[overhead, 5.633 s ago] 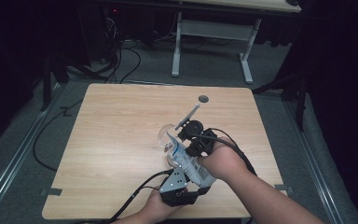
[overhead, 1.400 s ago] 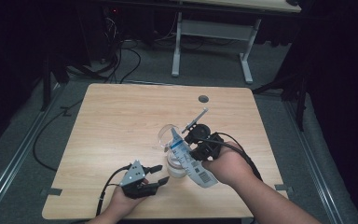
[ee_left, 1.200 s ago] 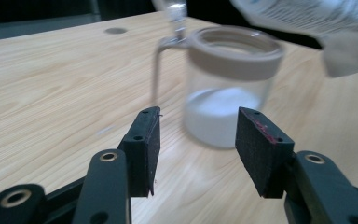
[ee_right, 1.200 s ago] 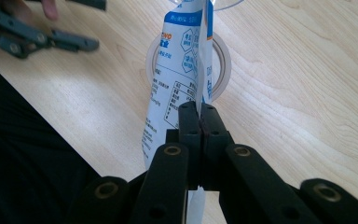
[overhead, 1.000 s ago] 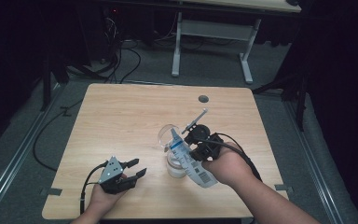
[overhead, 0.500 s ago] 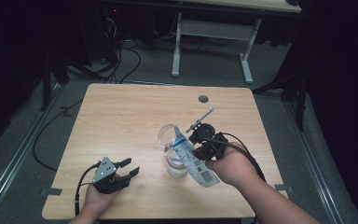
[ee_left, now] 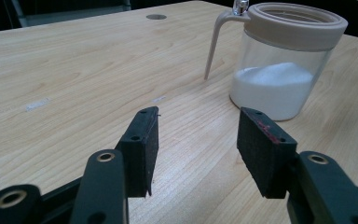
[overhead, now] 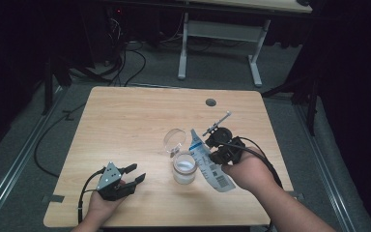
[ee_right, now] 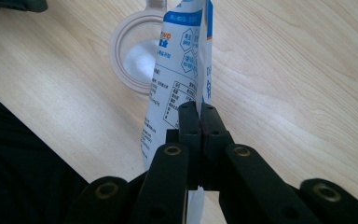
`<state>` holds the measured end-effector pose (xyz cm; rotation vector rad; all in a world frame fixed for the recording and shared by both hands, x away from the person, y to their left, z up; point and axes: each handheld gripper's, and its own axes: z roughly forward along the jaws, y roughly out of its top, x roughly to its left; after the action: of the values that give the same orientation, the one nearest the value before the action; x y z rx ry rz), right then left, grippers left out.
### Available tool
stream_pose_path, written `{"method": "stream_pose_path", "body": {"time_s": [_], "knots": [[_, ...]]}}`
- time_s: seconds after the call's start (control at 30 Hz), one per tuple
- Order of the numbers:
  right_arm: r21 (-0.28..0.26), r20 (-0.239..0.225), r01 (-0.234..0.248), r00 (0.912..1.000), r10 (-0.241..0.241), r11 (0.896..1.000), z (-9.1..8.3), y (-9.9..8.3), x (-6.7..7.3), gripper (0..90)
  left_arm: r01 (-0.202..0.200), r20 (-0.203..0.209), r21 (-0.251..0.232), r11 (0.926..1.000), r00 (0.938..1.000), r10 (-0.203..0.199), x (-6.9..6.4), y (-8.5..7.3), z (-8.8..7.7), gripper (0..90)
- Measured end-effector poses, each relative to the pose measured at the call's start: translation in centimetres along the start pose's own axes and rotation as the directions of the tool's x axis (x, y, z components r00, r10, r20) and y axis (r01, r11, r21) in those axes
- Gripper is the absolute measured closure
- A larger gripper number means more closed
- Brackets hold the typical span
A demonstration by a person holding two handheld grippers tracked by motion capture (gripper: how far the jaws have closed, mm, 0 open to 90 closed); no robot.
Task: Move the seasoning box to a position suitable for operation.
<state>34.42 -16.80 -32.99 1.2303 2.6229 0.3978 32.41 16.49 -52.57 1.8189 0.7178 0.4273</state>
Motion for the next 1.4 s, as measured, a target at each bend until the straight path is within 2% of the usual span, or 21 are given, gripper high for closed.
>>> {"method": "stream_pose_path", "body": {"time_s": [0.37,0.5,0.6,0.77,0.87,0.9,0.93,0.97,1.2,1.4], "knots": [[0.015,0.030,-0.057,0.9979,0.057,0.998,1.4,-0.9,-2.9,90.0,-0.002,0.005,0.001,1.0000,1.0000,0.002,-0.1,0.0,0.1,48.7],[0.025,0.029,-0.083,0.9962,0.082,0.996,1.9,-1.3,-3.8,90.0,-0.001,0.005,0.000,1.0000,1.0000,0.001,-0.1,0.0,0.1,48.8],[0.029,0.030,-0.108,0.9937,0.108,0.994,2.8,-1.7,-5.0,90.0,0.000,0.005,0.001,1.0000,1.0000,0.000,-0.1,0.0,0.1,48.8],[0.037,0.036,-0.122,0.9920,0.121,0.992,3.6,-2.0,-5.9,90.0,0.002,0.004,0.000,1.0000,1.0000,-0.002,0.0,0.0,0.1,48.8],[0.043,0.054,-0.150,0.9876,0.148,0.988,4.3,-2.2,-7.2,90.0,0.004,0.002,-0.002,1.0000,1.0000,-0.004,0.0,0.0,0.1,48.8],[0.043,0.054,-0.150,0.9876,0.148,0.988,4.3,-2.2,-7.2,90.0,0.004,0.002,-0.002,1.0000,1.0000,-0.004,0.0,0.0,0.1,48.8],[0.039,0.061,-0.161,0.9855,0.158,0.986,4.6,-2.3,-7.9,90.0,0.006,0.001,-0.003,1.0000,1.0000,-0.006,0.1,0.0,0.0,48.8],[0.039,0.061,-0.161,0.9855,0.158,0.986,4.6,-2.3,-7.9,90.0,0.009,0.001,-0.005,1.0000,1.0000,-0.009,0.1,0.0,0.0,48.8],[0.043,0.102,-0.221,0.9712,0.215,0.974,5.4,-2.5,-10.5,90.0,0.019,-0.004,-0.010,0.9998,0.9998,-0.019,0.2,0.0,-0.1,48.8],[0.056,0.123,-0.237,0.9657,0.229,0.970,6.3,-2.5,-11.6,90.0,0.028,-0.009,-0.020,0.9994,0.9995,-0.029,0.3,0.1,-0.3,48.8]]}}
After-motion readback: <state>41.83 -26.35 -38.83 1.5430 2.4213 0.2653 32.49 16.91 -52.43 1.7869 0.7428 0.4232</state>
